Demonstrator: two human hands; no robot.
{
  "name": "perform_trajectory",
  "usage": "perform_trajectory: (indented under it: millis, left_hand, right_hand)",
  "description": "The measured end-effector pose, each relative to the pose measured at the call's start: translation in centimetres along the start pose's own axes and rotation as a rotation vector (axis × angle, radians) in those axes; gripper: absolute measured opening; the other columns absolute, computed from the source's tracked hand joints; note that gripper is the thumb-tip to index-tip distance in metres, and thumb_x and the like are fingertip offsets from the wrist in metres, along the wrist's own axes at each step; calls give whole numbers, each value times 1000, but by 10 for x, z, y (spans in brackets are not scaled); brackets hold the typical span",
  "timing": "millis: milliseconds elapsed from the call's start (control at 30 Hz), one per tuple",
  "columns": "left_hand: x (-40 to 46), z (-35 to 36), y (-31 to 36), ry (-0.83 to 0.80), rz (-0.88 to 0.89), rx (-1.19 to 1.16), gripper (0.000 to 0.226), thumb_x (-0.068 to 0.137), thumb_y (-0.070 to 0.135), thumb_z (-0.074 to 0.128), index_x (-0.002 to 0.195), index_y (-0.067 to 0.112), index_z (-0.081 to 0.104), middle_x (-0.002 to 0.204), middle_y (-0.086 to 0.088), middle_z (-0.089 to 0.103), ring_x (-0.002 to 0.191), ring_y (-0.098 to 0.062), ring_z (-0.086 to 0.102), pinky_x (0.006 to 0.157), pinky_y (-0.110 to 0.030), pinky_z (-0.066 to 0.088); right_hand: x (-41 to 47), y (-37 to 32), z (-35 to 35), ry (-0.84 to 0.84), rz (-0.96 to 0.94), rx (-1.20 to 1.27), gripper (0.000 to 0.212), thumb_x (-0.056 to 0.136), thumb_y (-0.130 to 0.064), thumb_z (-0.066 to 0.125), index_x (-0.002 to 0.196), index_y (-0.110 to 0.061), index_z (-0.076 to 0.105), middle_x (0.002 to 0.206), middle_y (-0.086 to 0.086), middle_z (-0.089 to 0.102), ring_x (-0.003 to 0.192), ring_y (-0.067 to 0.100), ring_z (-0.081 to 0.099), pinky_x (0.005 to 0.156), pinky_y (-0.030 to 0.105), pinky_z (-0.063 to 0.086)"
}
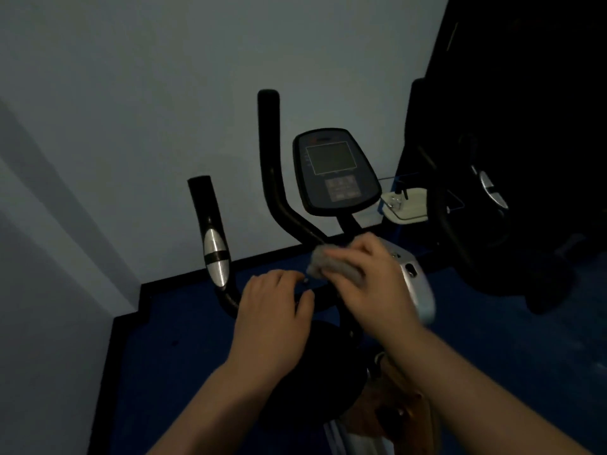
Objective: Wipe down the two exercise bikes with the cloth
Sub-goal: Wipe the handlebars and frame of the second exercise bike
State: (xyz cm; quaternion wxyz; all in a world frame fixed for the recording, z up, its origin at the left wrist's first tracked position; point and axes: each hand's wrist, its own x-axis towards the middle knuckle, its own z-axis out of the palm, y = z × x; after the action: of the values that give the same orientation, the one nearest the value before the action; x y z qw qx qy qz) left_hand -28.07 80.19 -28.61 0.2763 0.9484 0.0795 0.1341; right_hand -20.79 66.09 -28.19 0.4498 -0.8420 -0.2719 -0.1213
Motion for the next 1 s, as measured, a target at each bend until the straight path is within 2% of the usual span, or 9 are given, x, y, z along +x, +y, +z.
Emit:
perform_trajectory:
  millis: [167,300,400,500,633,733,800,900,1000]
  left_hand:
    - [-2,-2,-1,-36,61,18,32,96,35,42,125,27,53,120,7,55,109,-10,43,96,-23,28]
    - [-1,-1,0,-51,74,4,32,96,32,43,125,26,53,115,6,56,107,-13,46,98,-29,33]
    - [-2,0,-1,-56,69,-64,30,95,30,44,123,26,54,114,6,56,105,-12,46,97,-31,37]
    - [-1,0,-2,-58,80,-85,29,95,28,45,123,26,55,115,7,56,106,-10,46,96,-29,36]
    - [0,-1,-1,-61,77,-81,30,95,29,45,123,26,54,115,6,56,105,-10,46,95,-28,36]
    - [-1,-1,0,-70,66,-79,29,95,30,44,122,26,54,114,5,56,104,-12,47,93,-29,38]
    - [-3,-3,1,-48,79,-33,30,95,30,44,122,26,54,112,4,58,102,-13,49,90,-30,39]
    - [-4,-5,3,-1,38,24,32,94,31,45,124,23,55,111,2,61,101,-16,51,91,-32,41]
    - [-9,-8,2,94,2,42,28,92,29,48,116,21,61,102,3,65,86,-9,45,89,-33,41]
  right_hand:
    - [-24,3,-22,-59,138,36,22,79,-22,75,101,-25,73,86,-14,51,83,-4,55,71,4,40]
    - [-5,-6,-4,96,241,117,24,83,-17,72,107,-20,70,95,-1,53,83,-5,54,74,7,40]
    - [-54,-6,7,126,166,130,33,80,-10,74,111,-21,68,97,0,52,89,-5,53,78,6,42]
    - [-83,3,-10,100,156,231,30,78,-16,73,106,-27,69,97,-3,55,91,1,58,80,9,45]
    - [-58,3,-12,46,101,127,31,77,-9,76,106,-21,71,95,2,56,89,2,55,79,10,44]
    - [-31,0,5,102,38,21,27,79,-11,75,106,-16,73,93,0,52,84,-5,51,75,6,41]
    - [-8,-3,14,111,9,-7,23,81,-13,74,103,-17,74,94,-3,51,83,-4,50,73,2,39]
    - [18,-5,18,132,0,-10,20,82,-16,73,102,-19,74,98,-1,55,86,1,53,74,7,44]
    - [-3,4,15,157,21,48,23,82,-19,72,105,-26,71,99,-6,55,89,-1,56,75,7,43]
